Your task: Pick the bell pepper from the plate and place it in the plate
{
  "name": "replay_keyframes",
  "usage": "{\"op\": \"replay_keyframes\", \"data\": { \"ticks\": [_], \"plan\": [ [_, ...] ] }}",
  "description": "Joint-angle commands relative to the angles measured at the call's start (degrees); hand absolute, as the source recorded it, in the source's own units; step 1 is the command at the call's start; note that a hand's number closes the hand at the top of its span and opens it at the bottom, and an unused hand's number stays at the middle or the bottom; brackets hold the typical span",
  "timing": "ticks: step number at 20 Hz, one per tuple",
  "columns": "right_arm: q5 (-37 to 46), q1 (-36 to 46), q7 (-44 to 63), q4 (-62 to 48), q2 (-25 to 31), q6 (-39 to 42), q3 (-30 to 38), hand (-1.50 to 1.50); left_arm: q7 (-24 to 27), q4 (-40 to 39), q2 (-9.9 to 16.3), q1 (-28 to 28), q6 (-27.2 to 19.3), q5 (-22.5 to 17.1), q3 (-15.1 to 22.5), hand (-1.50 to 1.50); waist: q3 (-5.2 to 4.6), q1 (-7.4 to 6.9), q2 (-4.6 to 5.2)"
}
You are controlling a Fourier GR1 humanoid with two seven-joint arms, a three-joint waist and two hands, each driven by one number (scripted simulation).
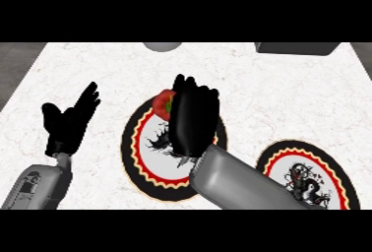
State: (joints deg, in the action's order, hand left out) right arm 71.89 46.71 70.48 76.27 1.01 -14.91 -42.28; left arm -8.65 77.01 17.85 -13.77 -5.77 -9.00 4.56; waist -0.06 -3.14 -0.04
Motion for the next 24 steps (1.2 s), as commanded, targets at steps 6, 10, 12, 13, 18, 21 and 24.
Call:
{"op": "replay_keyframes", "data": {
  "ticks": [6,10,12,13,18,21,24],
  "plan": [
    [-5.4,-7.7,13.8,-3.7,-1.0,-6.4,-1.7,1.5,1.3,0.8,-0.9,2.1,-0.5,0.7,0.4,0.0,0.06,-0.13,0.34],
    [-11.1,-14.0,7.4,-3.3,-1.0,-14.7,0.9,-1.5,0.5,-0.2,-0.7,0.1,-0.4,-0.3,-1.2,0.0,0.13,0.77,0.63],
    [-13.6,-12.6,6.6,-3.6,-1.0,-15.4,-2.1,-1.5,0.9,1.0,-3.1,1.9,-2.2,1.8,1.3,0.0,0.1,0.62,0.33],
    [-14.2,-10.7,6.8,-4.6,-1.0,-17.0,-3.8,-1.5,-1.1,1.3,-0.8,0.6,-1.4,1.3,-0.2,0.0,0.1,0.44,0.31],
    [-5.0,-9.9,3.1,-1.3,-1.0,-24.8,-6.3,-1.5,-2.4,1.2,-1.7,-0.3,-2.3,1.6,-0.2,0.0,0.11,1.68,-0.07],
    [-4.6,-7.9,-0.7,2.3,-1.0,-29.9,-6.3,-1.5,-0.3,0.9,-0.1,1.0,-0.3,1.2,-1.0,0.0,0.13,0.78,-0.03],
    [-5.9,-5.1,0.4,6.4,-1.0,-31.1,-5.3,-1.5,0.2,0.1,-1.5,1.4,-0.4,1.2,-0.5,0.0,0.07,0.79,-0.07]
  ]
}}
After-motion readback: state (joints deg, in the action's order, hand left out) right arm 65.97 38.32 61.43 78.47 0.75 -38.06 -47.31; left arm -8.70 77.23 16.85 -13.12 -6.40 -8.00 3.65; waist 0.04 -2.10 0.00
